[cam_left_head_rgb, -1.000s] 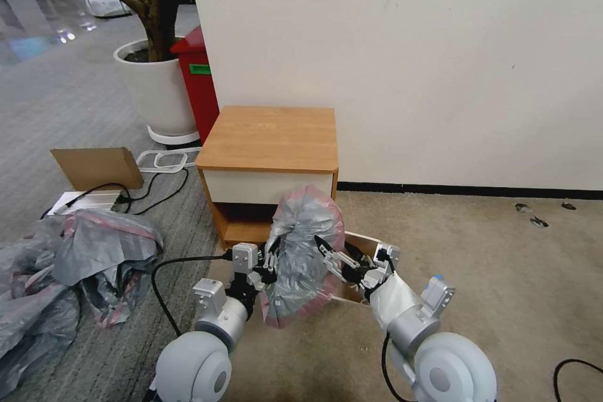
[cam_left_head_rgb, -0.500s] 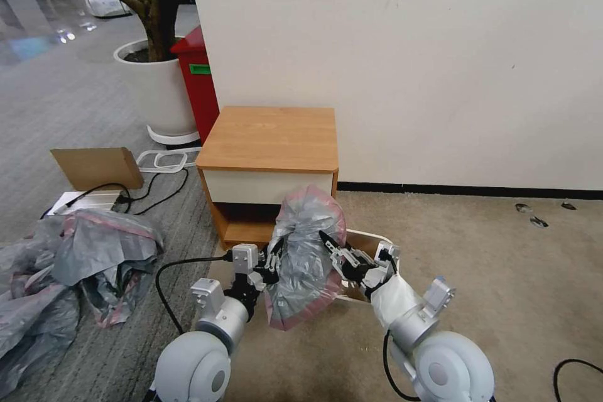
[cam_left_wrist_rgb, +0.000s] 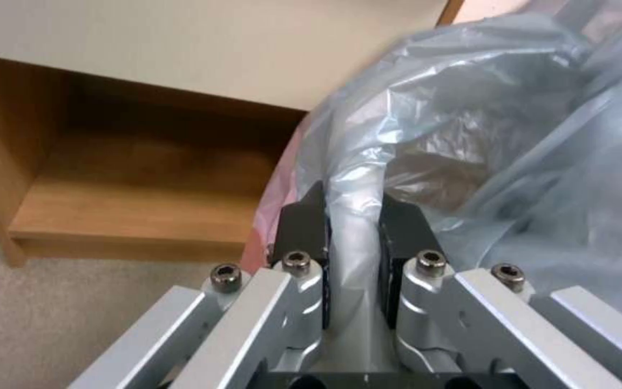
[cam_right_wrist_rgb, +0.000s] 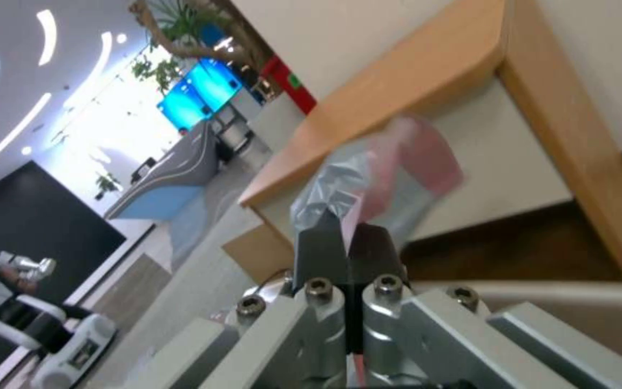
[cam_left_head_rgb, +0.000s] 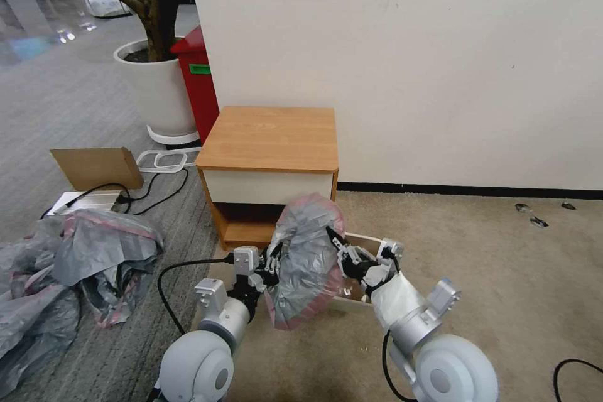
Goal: Pick up the garbage bag from the table and place it over the trash can.
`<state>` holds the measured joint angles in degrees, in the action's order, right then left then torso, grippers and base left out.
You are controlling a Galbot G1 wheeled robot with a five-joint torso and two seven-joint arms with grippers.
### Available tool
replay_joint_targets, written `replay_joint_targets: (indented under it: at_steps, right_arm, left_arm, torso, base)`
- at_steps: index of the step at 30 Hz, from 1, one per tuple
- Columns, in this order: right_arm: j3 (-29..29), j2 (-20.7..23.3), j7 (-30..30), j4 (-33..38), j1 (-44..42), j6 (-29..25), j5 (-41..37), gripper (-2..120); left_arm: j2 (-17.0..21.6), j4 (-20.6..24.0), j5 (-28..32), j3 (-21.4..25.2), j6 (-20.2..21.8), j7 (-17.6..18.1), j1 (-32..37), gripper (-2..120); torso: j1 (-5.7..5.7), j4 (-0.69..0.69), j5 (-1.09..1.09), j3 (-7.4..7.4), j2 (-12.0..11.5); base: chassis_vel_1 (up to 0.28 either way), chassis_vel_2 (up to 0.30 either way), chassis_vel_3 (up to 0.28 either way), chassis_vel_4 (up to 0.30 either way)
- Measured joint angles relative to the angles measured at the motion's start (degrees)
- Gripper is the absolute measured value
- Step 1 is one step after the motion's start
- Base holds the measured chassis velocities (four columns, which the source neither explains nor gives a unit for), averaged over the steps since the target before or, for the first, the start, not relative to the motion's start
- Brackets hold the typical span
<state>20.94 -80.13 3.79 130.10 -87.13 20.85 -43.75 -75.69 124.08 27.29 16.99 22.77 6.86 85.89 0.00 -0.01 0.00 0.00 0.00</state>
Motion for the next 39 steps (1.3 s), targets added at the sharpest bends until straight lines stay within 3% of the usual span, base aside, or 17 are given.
replay_joint_targets:
  at_steps: [9, 16, 21, 25, 39]
  right_arm:
    - [5.4, 2.0, -11.1, -1.0, 7.7, 5.5, -5.8, 0]
    - [11.1, 5.4, -19.5, -0.9, 6.4, 8.6, -12.6, 0]
    - [12.6, 6.2, -19.8, -0.4, 5.3, 9.3, -14.3, 0]
    - [13.2, 6.3, -19.9, 0.5, 3.1, 10.9, -16.3, 0]
    - [14.1, 5.3, -20.0, 2.6, -1.8, 11.3, -17.9, 0]
  left_arm:
    - [-0.1, 0.9, 1.4, 0.2, 0.1, -0.2, 0.7, 9]
    - [-0.5, 0.1, 5.3, 2.3, 0.2, -0.2, 0.3, 9]
    - [-0.6, -0.3, 7.8, 3.3, 0.6, 0.0, -0.2, 9]
    - [-0.6, -0.5, 13.8, 5.1, 2.2, 1.4, -1.6, 9]
    - [-0.4, -2.1, 21.5, 7.3, 4.6, 2.6, -3.0, 9]
  torso:
    - [0.00, 0.01, 0.01, 0.00, 0.0]
    - [0.00, 0.00, 0.01, 0.00, 0.0]
    - [0.00, 0.00, 0.01, 0.00, 0.0]
    - [0.00, 0.00, 0.00, 0.00, 0.0]
    - [0.00, 0.00, 0.00, 0.00, 0.0]
  base:
    - [0.000, 0.000, 0.000, 0.000]
    - [0.000, 0.000, 0.000, 0.000]
    - [0.000, 0.000, 0.000, 0.000]
    - [0.000, 0.000, 0.000, 0.000]
    - [0.000, 0.000, 0.000, 0.000]
